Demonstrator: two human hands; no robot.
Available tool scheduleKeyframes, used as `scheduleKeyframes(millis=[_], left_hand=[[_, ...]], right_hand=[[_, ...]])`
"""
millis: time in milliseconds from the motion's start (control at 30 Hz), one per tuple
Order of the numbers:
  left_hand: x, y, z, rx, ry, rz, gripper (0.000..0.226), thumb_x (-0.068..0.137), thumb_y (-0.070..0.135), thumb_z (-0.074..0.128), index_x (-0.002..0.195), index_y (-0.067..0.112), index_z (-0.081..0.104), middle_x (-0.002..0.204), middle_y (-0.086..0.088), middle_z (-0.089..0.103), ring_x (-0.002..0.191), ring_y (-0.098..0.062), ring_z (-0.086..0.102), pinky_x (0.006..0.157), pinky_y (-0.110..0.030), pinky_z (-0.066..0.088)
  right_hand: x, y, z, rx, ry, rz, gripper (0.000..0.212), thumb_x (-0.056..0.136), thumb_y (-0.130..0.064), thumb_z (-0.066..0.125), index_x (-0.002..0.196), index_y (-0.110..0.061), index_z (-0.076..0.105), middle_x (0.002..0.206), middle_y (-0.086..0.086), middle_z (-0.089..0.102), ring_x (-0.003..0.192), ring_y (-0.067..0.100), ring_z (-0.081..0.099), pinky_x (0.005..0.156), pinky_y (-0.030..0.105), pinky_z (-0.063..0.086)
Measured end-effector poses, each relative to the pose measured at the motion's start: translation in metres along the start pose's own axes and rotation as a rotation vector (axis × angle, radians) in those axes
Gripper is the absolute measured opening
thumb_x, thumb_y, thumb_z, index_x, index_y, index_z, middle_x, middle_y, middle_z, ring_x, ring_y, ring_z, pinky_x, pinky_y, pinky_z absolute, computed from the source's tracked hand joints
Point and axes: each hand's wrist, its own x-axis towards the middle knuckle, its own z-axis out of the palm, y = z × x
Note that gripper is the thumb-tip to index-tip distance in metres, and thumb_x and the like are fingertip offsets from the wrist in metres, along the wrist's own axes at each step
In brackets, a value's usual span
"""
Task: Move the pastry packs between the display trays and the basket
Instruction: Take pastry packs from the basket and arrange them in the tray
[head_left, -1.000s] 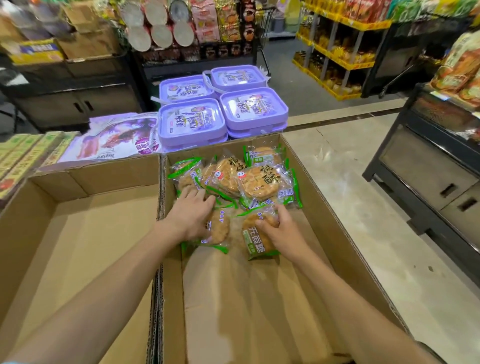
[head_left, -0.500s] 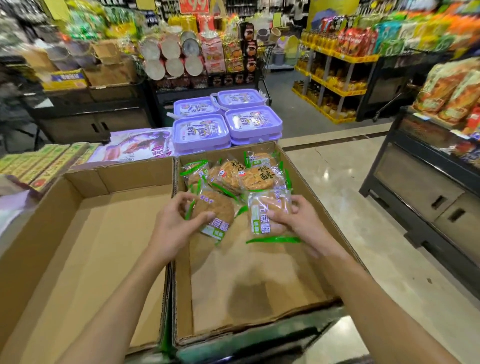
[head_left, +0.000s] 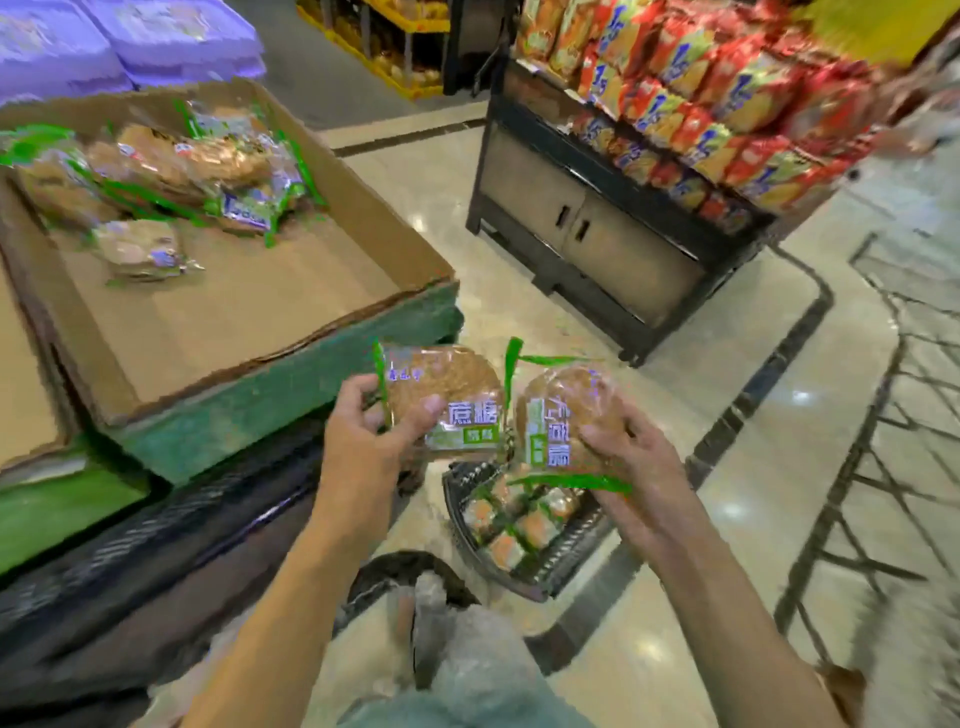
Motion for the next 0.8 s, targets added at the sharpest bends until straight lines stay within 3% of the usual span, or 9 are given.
scheduleKeyframes(millis=[100,233,333,400,533,633,733,800], left_hand=[[-0.021,-0.042,0.032,0.005,-0.044,-0.144,0.045,0.075,0.018,0.081,0.113,0.012,0.056,0.099,-0.017,0.076,0.085,-0.039,0.074,0.068,-0.047,0.06],[-0.028,-0.082,0.064,0.088,-0.017,-0.217,0.059,0.068,0.025,0.082,0.116,0.005,0.054,0.097,-0.011,0.076,0.084,-0.034,0.072,0.078,-0.062,0.058],[-0.022,-0.12,0.091,0.12,0.018,-0.273,0.046,0.079,0.012,0.079,0.116,0.006,0.052,0.1,-0.011,0.074,0.077,-0.022,0.073,0.068,-0.047,0.062],[-0.013,-0.153,0.111,0.14,0.057,-0.318,0.043,0.083,0.009,0.078,0.116,0.008,0.051,0.101,-0.013,0.074,0.078,-0.023,0.073,0.071,-0.045,0.061],[0.013,-0.228,0.154,0.184,0.186,-0.366,0.039,0.082,0.012,0.08,0.11,0.017,0.053,0.101,-0.008,0.075,0.086,-0.023,0.073,0.077,-0.042,0.059],[0.034,-0.285,0.19,0.268,0.294,-0.403,0.041,0.081,0.018,0.082,0.105,0.018,0.049,0.102,-0.006,0.071,0.084,-0.014,0.069,0.066,-0.026,0.057],[0.059,-0.341,0.211,0.302,0.431,-0.478,0.056,0.074,0.03,0.089,0.11,0.018,0.048,0.114,-0.01,0.068,0.1,-0.019,0.068,0.078,-0.037,0.06],[0.074,-0.382,0.216,0.285,0.516,-0.507,0.048,0.083,0.019,0.083,0.112,0.016,0.045,0.116,-0.013,0.067,0.09,-0.012,0.069,0.075,-0.036,0.059]], right_hand=[[-0.035,0.007,-0.06,0.045,0.195,-0.006,0.053,0.075,0.002,0.068,0.128,0.002,0.06,0.113,0.019,0.072,0.083,0.026,0.073,0.068,0.033,0.061],[-0.048,0.015,-0.119,0.059,0.314,-0.021,0.053,0.076,-0.002,0.07,0.127,0.004,0.059,0.11,0.02,0.072,0.084,0.025,0.073,0.069,0.032,0.061],[-0.036,0.017,-0.161,0.076,0.342,0.013,0.047,0.075,-0.003,0.07,0.121,0.0,0.061,0.107,0.019,0.073,0.083,0.023,0.073,0.068,0.03,0.061],[-0.016,0.016,-0.191,0.046,0.332,0.058,0.045,0.074,-0.001,0.07,0.118,-0.002,0.062,0.109,0.02,0.073,0.085,0.024,0.073,0.069,0.03,0.061],[0.055,0.014,-0.259,-0.071,0.232,0.21,0.05,0.072,0.007,0.071,0.121,-0.002,0.061,0.105,0.017,0.074,0.087,0.026,0.073,0.071,0.033,0.061],[0.127,0.023,-0.313,-0.139,0.147,0.364,0.05,0.074,0.007,0.072,0.123,0.0,0.06,0.107,0.02,0.074,0.089,0.03,0.072,0.077,0.041,0.062],[0.191,0.037,-0.353,-0.217,0.118,0.477,0.064,0.064,-0.002,0.082,0.123,-0.001,0.059,0.103,0.015,0.076,0.092,0.031,0.072,0.09,0.05,0.057],[0.232,0.055,-0.372,-0.289,0.095,0.521,0.08,0.048,-0.008,0.093,0.12,-0.004,0.06,0.096,0.011,0.076,0.084,0.027,0.071,0.076,0.045,0.059]])
